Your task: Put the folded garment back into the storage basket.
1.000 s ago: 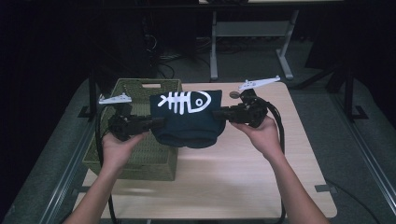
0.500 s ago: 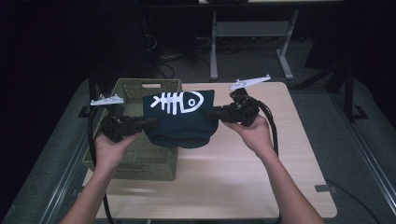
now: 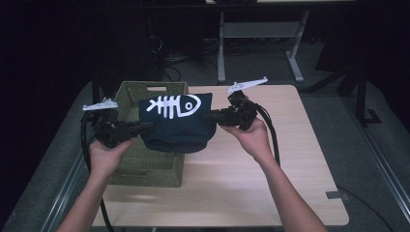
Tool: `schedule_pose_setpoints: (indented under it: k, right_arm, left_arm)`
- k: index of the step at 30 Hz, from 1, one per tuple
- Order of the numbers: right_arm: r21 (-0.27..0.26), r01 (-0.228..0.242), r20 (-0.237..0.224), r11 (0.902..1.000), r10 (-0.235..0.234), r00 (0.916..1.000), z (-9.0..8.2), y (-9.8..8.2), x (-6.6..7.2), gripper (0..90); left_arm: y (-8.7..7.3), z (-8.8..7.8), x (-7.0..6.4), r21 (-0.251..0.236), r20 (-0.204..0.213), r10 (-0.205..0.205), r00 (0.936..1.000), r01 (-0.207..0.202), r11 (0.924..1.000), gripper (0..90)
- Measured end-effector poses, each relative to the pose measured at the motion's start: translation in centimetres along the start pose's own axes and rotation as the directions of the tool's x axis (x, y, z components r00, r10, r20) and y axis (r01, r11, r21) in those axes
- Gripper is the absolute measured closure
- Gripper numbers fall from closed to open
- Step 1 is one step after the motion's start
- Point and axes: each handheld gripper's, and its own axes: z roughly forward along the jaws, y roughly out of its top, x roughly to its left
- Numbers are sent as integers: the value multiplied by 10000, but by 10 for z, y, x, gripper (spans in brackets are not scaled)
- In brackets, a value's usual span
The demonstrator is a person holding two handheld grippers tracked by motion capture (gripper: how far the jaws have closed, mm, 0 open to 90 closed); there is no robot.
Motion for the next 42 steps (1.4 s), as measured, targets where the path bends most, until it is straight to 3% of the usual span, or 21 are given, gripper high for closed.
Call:
schedule_pose_setpoints:
  k: [21, 24, 33, 42]
  right_arm:
    - [84, -62, -198, 9999, 64, 9998, 47, 12, 13, 716]
    - [121, 94, -226, 9999, -91, 9997, 55, 13, 16, 716]
    - [182, 162, -297, 9997, -156, 9994, 68, 17, 21, 716]
    - [210, 77, -304, 9997, -71, 9995, 81, 17, 20, 716]
  left_arm:
    - [-10, -31, 26, -161, -836, -458, 9954, 446, 9989, 635]
    - [-12, -36, 29, -186, -950, -550, 9940, 534, 9984, 635]
    - [-16, -42, 39, -280, -1030, -890, 9907, 866, 9959, 635]
    - [-17, -45, 46, -236, -1273, -953, 9873, 931, 9954, 635]
